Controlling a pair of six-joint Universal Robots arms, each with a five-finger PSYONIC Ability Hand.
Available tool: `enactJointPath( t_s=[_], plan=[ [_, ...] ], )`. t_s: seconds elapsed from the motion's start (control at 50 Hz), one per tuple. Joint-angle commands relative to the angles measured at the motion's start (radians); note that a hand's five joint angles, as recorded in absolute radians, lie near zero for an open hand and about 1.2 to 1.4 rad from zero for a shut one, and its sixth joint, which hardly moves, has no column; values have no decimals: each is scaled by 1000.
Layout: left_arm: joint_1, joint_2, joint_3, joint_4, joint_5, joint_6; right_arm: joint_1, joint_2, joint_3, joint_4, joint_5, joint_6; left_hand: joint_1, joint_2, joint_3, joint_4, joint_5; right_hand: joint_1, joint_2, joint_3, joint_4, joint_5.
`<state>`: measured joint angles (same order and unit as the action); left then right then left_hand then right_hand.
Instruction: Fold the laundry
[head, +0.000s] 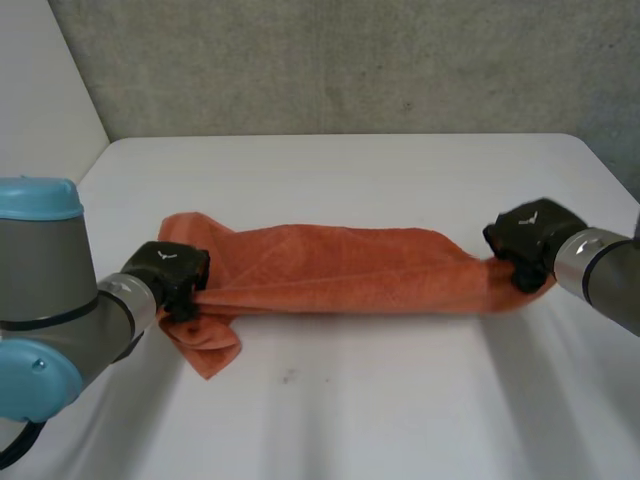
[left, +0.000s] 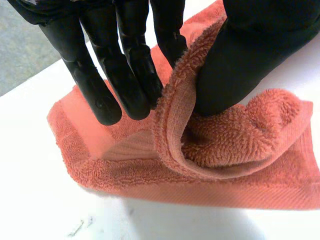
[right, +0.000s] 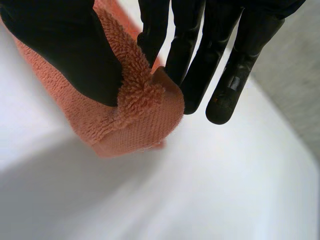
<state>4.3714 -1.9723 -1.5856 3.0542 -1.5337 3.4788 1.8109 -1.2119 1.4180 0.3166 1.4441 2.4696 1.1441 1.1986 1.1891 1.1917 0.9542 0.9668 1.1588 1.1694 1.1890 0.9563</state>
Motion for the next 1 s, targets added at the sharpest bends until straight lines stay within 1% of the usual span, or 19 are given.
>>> enactJointPath(
  t_s=[0.02,0.04,0.06,0.12,0.14,0.18,0.2,0.22,0.3,0.4,0.46,0.54,0.58,0.66,0.8,0.84,0.9,0.94,1.0],
  plan=[
    [-9,-129,149,89,-11,52,7,152,-171,-68,5,12,252,198,207,205,268,429,238,227,207,265],
    [-9,-135,185,98,-9,62,7,152,-171,-68,6,12,252,198,207,205,268,429,238,227,207,265],
    [-9,-140,222,106,-8,71,8,173,-273,-153,18,44,252,198,207,205,268,429,238,227,207,265],
    [-9,-135,384,170,-19,112,10,175,-347,-237,36,91,252,198,207,205,268,429,238,227,207,265],
    [-7,-128,421,201,-25,121,7,173,-423,-387,70,170,252,198,207,205,268,429,238,227,207,265],
    [-6,-86,499,322,-43,141,4,169,-441,-449,81,202,252,198,207,205,268,429,238,227,207,265],
    [-4,-65,513,369,-49,146,-2,125,-448,-599,100,286,252,198,207,205,268,429,238,227,207,265],
    [-1,-25,521,458,-58,151,-4,97,-442,-649,102,310,252,198,207,205,268,429,238,227,207,265],
    [7,39,503,567,-52,151,-2,-38,-366,-769,98,388,252,198,207,205,268,429,238,227,207,265],
    [10,59,423,482,-48,149,-4,-83,-282,-731,58,393,252,198,207,205,268,429,238,227,207,265],
    [11,50,307,394,-46,151,2,-78,-203,-627,-27,390,252,198,207,205,268,429,238,227,207,265],
    [17,36,159,370,-42,152,-2,-58,-156,-510,-67,388,252,198,207,205,268,429,238,227,207,265],
    [17,30,131,370,-42,152,-1,33,-122,-403,-76,381,252,198,207,205,268,429,238,227,207,265],
    [13,-29,21,371,-36,154,-4,171,-110,-289,-71,335,252,198,207,205,268,429,238,227,207,265],
    [-3,-103,-39,362,-31,155,-15,245,-100,-240,-54,313,-20,-75,-65,-68,-5,429,238,227,207,265],
    [-3,-115,-50,362,-29,154,-30,235,-100,-238,-54,313,-143,-198,-188,-191,-128,429,238,227,207,265],
    [-3,-126,-53,362,-31,154,-56,198,-100,-238,-60,319,-199,-254,-244,-247,-184,429,238,227,207,265],
    [-3,-135,-53,362,-31,152,-64,178,-97,-238,-62,322,-343,-397,-388,-390,-327,429,238,227,207,265],
    [-1,-137,-59,364,-32,152,-76,158,-93,-240,-62,322,-414,-468,-459,-461,-398,429,238,227,207,265]
  ],
)
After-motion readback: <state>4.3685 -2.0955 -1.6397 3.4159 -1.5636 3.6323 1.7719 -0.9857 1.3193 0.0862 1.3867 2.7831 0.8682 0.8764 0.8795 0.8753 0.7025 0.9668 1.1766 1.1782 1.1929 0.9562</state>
